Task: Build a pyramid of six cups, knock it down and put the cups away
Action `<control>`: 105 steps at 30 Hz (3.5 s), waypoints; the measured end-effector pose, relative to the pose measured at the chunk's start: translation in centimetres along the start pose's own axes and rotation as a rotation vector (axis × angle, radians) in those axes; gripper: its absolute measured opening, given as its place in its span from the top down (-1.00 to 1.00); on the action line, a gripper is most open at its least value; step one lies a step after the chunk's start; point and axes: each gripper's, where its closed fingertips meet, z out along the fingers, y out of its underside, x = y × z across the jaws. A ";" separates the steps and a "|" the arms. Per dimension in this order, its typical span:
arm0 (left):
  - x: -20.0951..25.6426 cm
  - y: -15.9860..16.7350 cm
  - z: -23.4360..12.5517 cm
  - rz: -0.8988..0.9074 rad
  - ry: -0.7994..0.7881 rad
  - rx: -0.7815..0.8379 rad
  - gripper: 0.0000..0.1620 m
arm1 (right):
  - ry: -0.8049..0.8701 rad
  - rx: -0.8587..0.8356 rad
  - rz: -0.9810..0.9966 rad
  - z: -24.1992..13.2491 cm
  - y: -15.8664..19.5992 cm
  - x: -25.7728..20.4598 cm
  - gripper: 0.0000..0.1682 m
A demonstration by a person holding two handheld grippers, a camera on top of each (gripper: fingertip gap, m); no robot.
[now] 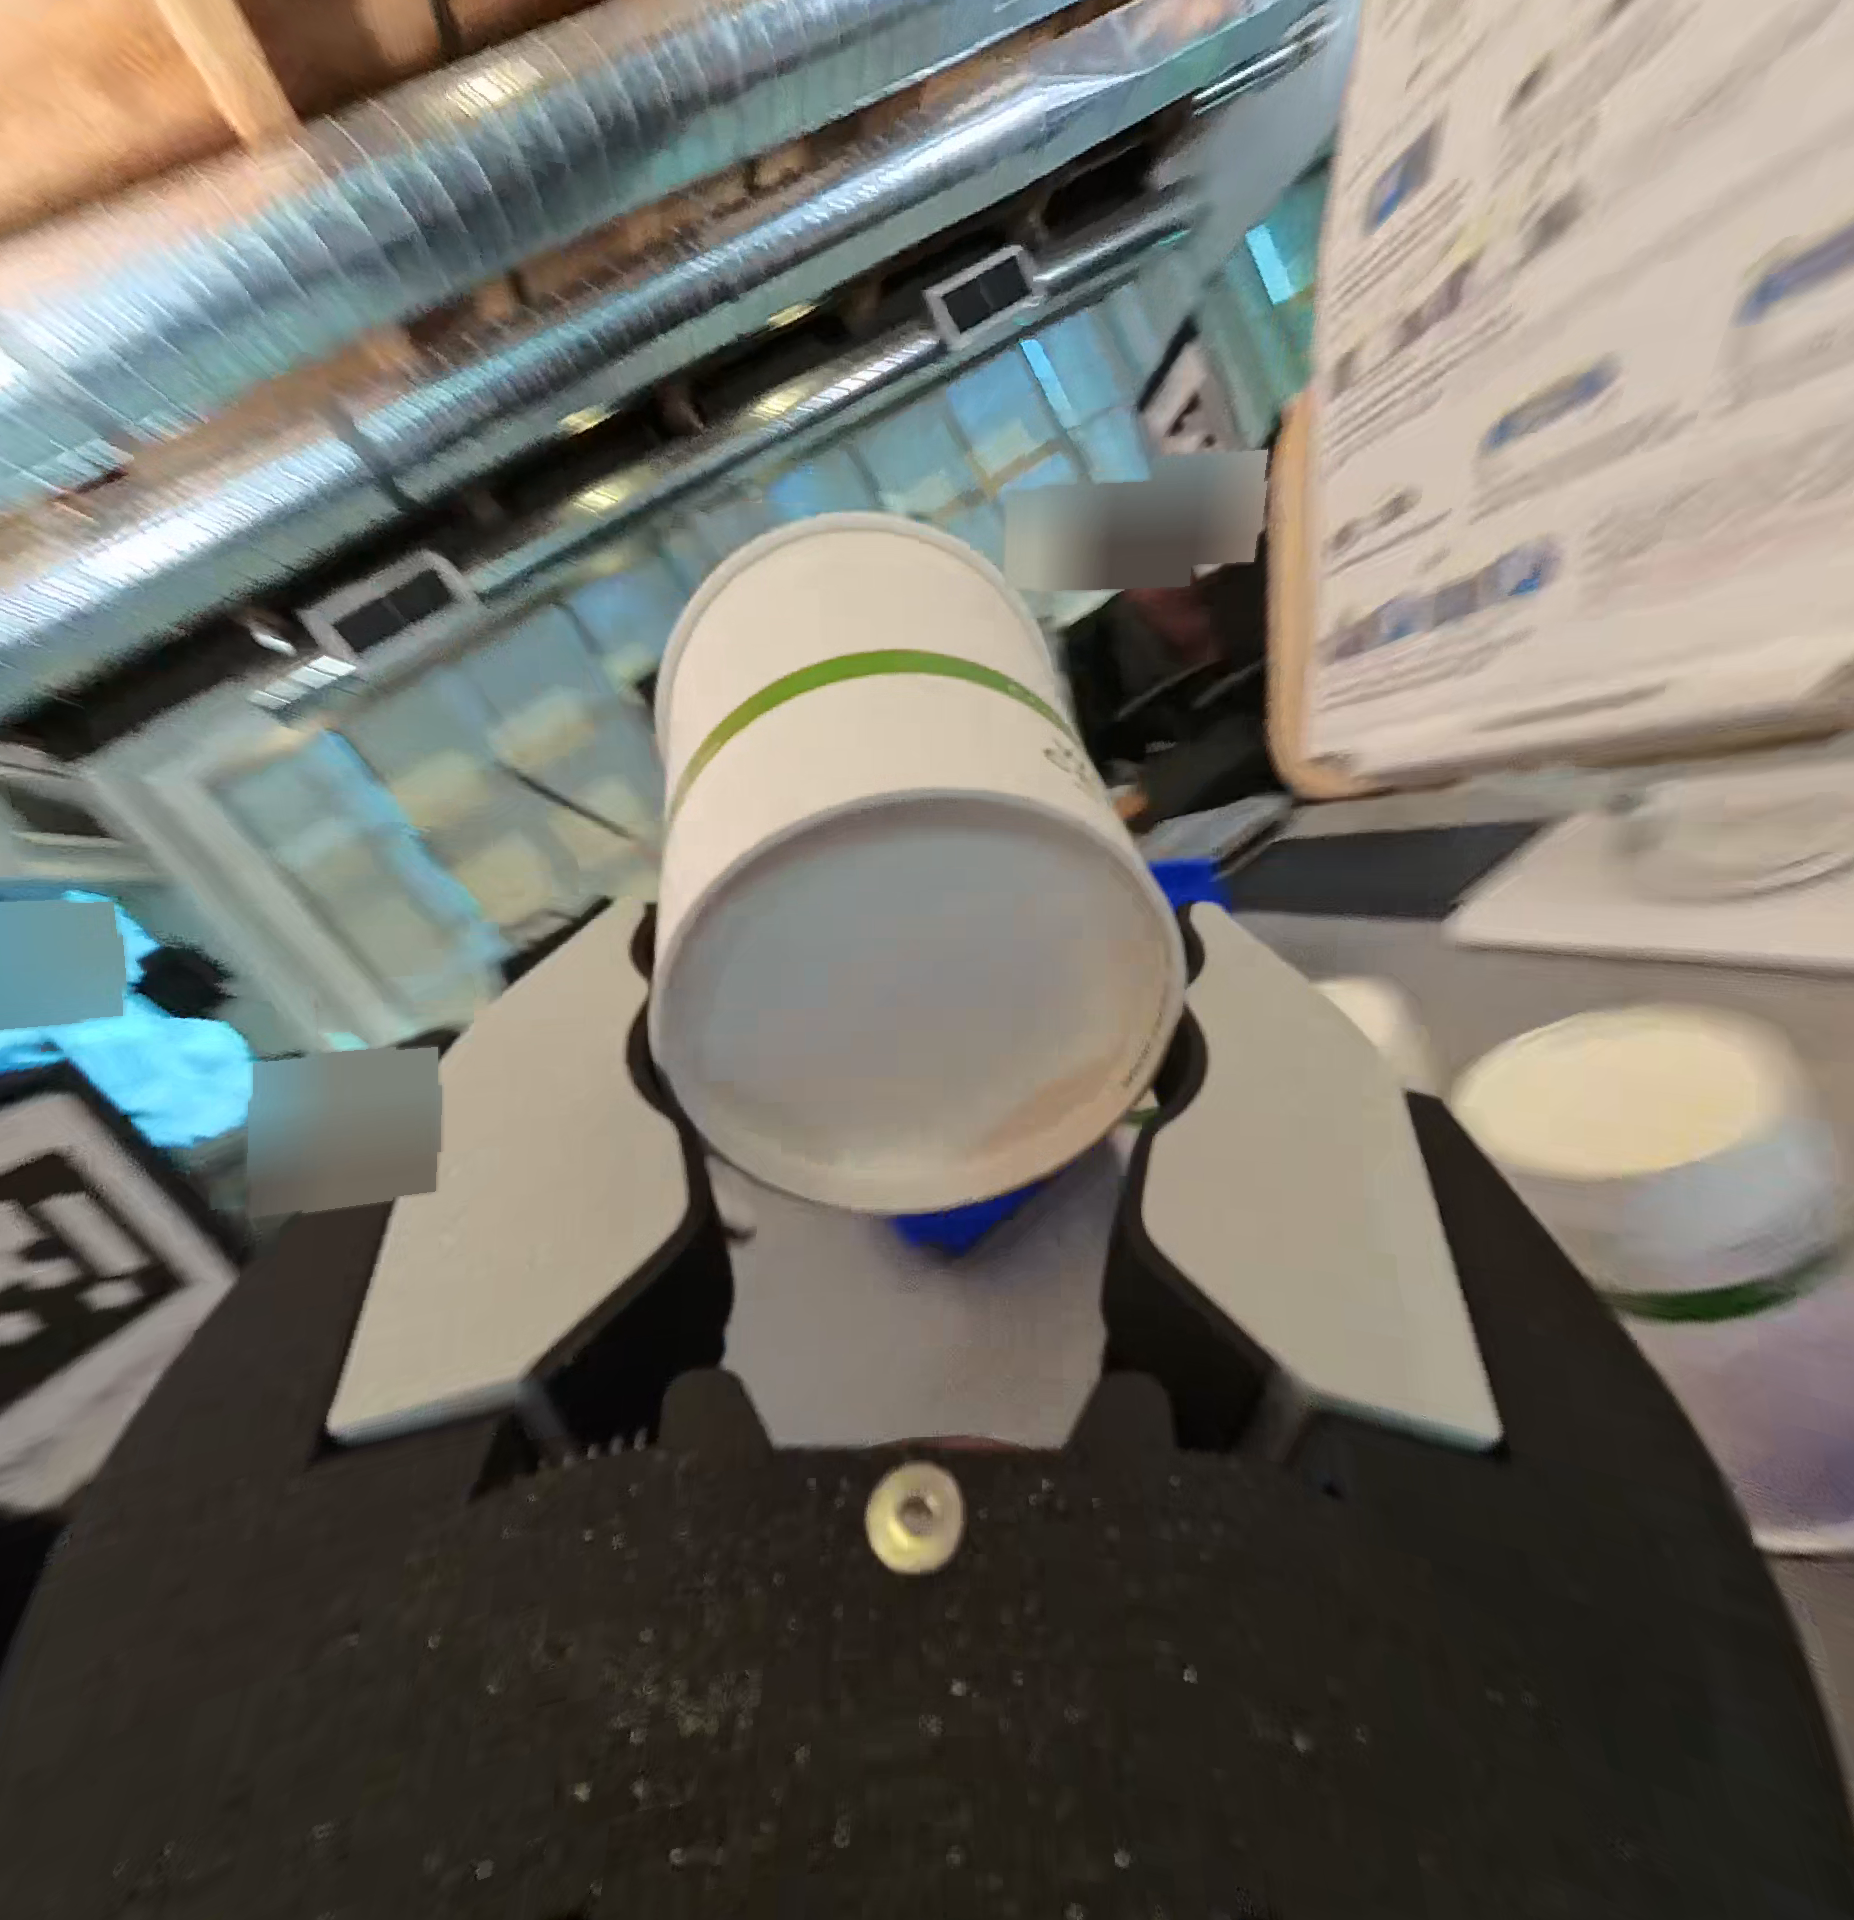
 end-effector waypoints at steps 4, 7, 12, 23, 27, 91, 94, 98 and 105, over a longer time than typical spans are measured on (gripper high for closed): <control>-0.6 6.1 0.6 -0.017 -0.022 -0.141 0.35 | 0.246 -0.214 -0.334 0.8 -6.6 2.6 -0.07; -0.2 7.3 1.5 -0.033 0.014 -0.171 0.36 | 0.348 -0.536 -0.546 3.5 -8.9 4.4 -0.07; -0.7 7.4 1.8 0.045 -0.013 -0.181 0.36 | 0.397 -1.157 -0.754 7.3 -7.4 8.2 -0.07; -1.0 6.9 0.7 0.027 -0.007 -0.159 0.37 | 0.422 -1.847 -0.674 6.4 1.9 14.0 -0.08; -0.9 6.7 0.6 0.027 0.012 -0.157 0.37 | 0.426 -1.883 -0.629 6.1 2.6 14.4 -0.08; -22.1 0.1 -4.1 0.593 -0.108 -0.886 0.97 | 0.242 -0.349 -0.512 -5.4 16.3 -0.7 0.19; -22.2 -0.6 -4.4 0.588 -0.124 -0.858 0.97 | 0.241 -0.364 -0.512 -5.3 16.7 -0.7 0.20; -21.9 -1.9 -5.3 0.565 -0.129 -0.806 0.96 | 0.241 -0.370 -0.498 -5.3 16.9 -0.5 0.20; -21.4 -4.7 -7.1 0.601 -0.178 -0.754 0.96 | 0.243 -0.364 -0.458 -5.3 16.8 -0.1 0.20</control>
